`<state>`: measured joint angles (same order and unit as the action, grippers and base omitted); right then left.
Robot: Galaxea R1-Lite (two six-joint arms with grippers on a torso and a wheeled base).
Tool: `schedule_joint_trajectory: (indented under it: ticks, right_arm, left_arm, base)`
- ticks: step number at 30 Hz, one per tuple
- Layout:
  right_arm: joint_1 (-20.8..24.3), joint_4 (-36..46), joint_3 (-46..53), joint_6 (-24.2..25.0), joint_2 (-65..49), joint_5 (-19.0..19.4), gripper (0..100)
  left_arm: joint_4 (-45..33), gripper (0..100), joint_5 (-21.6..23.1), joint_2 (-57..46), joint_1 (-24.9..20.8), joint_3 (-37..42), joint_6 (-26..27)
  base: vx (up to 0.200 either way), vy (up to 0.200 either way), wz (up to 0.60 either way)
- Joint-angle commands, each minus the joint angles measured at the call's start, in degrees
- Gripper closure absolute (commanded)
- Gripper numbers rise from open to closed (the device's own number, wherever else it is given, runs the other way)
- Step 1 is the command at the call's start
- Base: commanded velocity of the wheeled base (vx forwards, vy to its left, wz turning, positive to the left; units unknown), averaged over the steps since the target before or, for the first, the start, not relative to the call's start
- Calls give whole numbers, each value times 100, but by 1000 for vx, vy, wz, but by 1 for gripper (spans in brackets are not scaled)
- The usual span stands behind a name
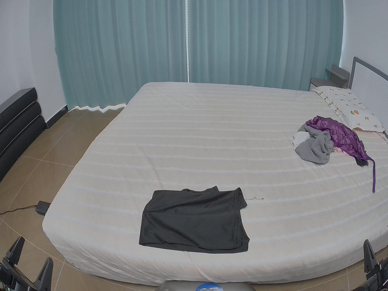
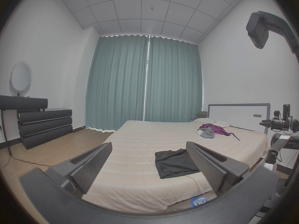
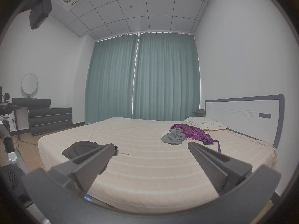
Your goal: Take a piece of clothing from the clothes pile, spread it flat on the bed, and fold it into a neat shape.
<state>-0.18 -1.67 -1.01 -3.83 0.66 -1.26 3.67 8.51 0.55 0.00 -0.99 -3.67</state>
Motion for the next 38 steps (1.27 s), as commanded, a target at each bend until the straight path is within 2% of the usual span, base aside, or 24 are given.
schedule_joint_trajectory:
  ticks: [1, 4, 5, 6, 8, 10, 12, 13, 14, 15, 16, 17, 18, 20, 21, 22, 23, 27, 38]
  right_arm:
    - [1, 0, 13, 119, -57, 222, 0]
    - [1, 26, 5, -48, -57, 961, 0]
    - [1, 35, 5, -92, -57, 1013, 0]
    - [1, 53, -4, -373, -57, 1092, 0]
    - [1, 79, -13, -382, -57, 1092, 0]
    - [1, 158, -31, -136, -57, 1013, 0]
    - [1, 211, -66, 242, -57, 670, 0]
    - [1, 272, -83, 383, -57, 416, 0]
    - [1, 308, -101, 436, -57, 240, 0]
    - [1, 299, -101, 462, -57, 38, 0]
    - [1, 290, -101, 462, -57, 11, 0]
    - [1, 255, 5, 427, -66, -182, 0]
    - [1, 237, 22, 400, -66, -156, 0]
    - [1, 237, 22, 383, -66, -138, 0]
    - [1, 185, 84, 312, -57, 64, 0]
    - [1, 176, 92, 304, -57, 108, 0]
    - [1, 185, 92, 269, -57, 187, 0]
    - [1, 176, 101, 286, -66, 213, 0]
    - [9, 167, 101, 304, -66, 205, 0]
  left_arm:
    - [29, 0, -288, -46, 0, 99, -222]
    - [20, 0, -921, -55, 0, 99, -160]
    - [20, 0, -965, -55, 0, 99, -152]
    - [20, 0, -1027, -46, 0, 99, -134]
    - [20, 0, -965, -46, 0, 99, -134]
    - [2, 0, -499, -46, 0, 81, -169]
    - [-94, 0, 388, -46, 0, 20, -363]
    - [-147, 0, 661, -46, 0, -16, -565]
    - [-174, 0, 670, -46, 0, -33, -661]
    - [-200, 0, 547, -46, 0, -42, -688]
    - [-209, 0, 520, -46, 0, -42, -688]
    - [-191, 0, 72, -46, 0, -24, -679]
    - [-182, 0, -306, -55, 0, -16, -644]
    - [-182, 0, -482, -55, 0, -7, -600]
    - [-174, 0, -1246, -55, 0, 55, -99]
    - [-209, 0, -1352, -55, 0, 81, -29]
    - [-226, 0, -1343, -55, 0, 99, 15]
    - [-367, 0, -833, -2, -18, 90, 156]
    - [-358, 0, -1062, -55, 0, 99, 165]
  base:
    - [0, 0, 0]
    - [0, 0, 0]
    - [0, 0, 0]
    - [0, 0, 0]
    - [0, 0, 0]
    - [0, 0, 0]
    - [0, 0, 0]
    - [0, 0, 0]
    - [0, 0, 0]
    - [0, 0, 0]
    - [0, 0, 0]
    - [0, 0, 0]
    - [0, 0, 0]
    - [0, 0, 0]
    - [0, 0, 0]
    - [0, 0, 0]
    - [0, 0, 0]
    - [0, 0, 0]
    - [0, 0, 0]
